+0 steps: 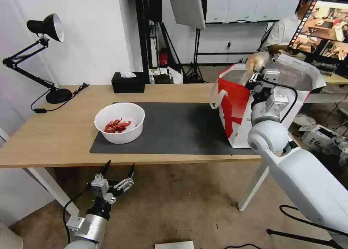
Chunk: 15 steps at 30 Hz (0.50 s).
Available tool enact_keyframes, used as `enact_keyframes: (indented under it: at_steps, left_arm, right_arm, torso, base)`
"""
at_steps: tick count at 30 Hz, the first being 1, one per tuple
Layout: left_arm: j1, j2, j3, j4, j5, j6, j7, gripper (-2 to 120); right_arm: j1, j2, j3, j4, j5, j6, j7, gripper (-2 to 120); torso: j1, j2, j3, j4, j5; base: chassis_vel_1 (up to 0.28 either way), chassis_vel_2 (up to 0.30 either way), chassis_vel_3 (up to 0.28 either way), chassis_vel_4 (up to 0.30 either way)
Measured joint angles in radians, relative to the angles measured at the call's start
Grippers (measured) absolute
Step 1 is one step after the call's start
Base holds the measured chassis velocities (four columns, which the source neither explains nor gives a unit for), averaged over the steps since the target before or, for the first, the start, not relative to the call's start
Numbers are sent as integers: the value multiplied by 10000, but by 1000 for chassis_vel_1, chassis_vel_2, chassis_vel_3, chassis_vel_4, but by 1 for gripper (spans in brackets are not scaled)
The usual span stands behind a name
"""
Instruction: Pick up the trash from the table and place it into the takeout bag.
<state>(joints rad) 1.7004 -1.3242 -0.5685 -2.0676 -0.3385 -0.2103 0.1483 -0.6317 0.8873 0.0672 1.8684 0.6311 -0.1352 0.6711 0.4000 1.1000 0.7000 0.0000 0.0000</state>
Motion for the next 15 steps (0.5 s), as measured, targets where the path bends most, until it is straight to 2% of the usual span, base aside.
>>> enact_keyframes:
  at_steps: [2, 4, 5, 7, 9, 11, 13, 15]
  left_arm:
    - [-1, -2, 5, 5, 0, 0, 0, 100]
    - [-1, -6, 7, 7, 2, 0, -2, 100]
    - [-1, -6, 7, 7, 2, 0, -2, 100]
    - [4, -6, 0, 7, 2, 0, -3, 100]
    - [5, -3, -4, 7, 2, 0, -4, 100]
    - [-3, 5, -7, 21, 2, 0, -6, 100]
    - [-12, 5, -7, 26, 1, 0, -7, 100]
    - [-36, 4, -6, 35, -3, 0, -11, 100]
  right_arm:
    - [22, -9, -5, 36, 103, -170, 31, 18]
    - [99, -60, -18, 169, 425, -700, 240, 29]
    - [99, -60, -18, 169, 425, -700, 240, 29]
    - [199, -136, -39, 239, 678, -1030, 409, 39]
    - [250, -177, -51, 252, 745, -1153, 447, 42]
    - [380, -271, -82, 308, 988, -1443, 525, 54]
    - [422, -304, -100, 324, 1077, -1533, 539, 58]
    - [502, -374, -139, 363, 1262, -1755, 587, 68]
  torso:
    - [0, 0, 0, 0, 0]
    - [0, 0, 0, 0, 0]
    - [0, 0, 0, 0, 0]
    - [0, 0, 0, 0, -1]
    - [0, 0, 0, 0, 0]
    - [0, 0, 0, 0, 0]
    - [1, 0, 0, 0, -1]
    - [0, 0, 0, 0, 0]
  base:
    - [0, 0, 0, 0]
    - [0, 0, 0, 0]
    - [0, 0, 0, 0]
    - [0, 0, 0, 0]
    - [0, 0, 0, 0]
    - [0, 0, 0, 0]
    - [0, 0, 0, 0]
    - [0, 0, 0, 0]
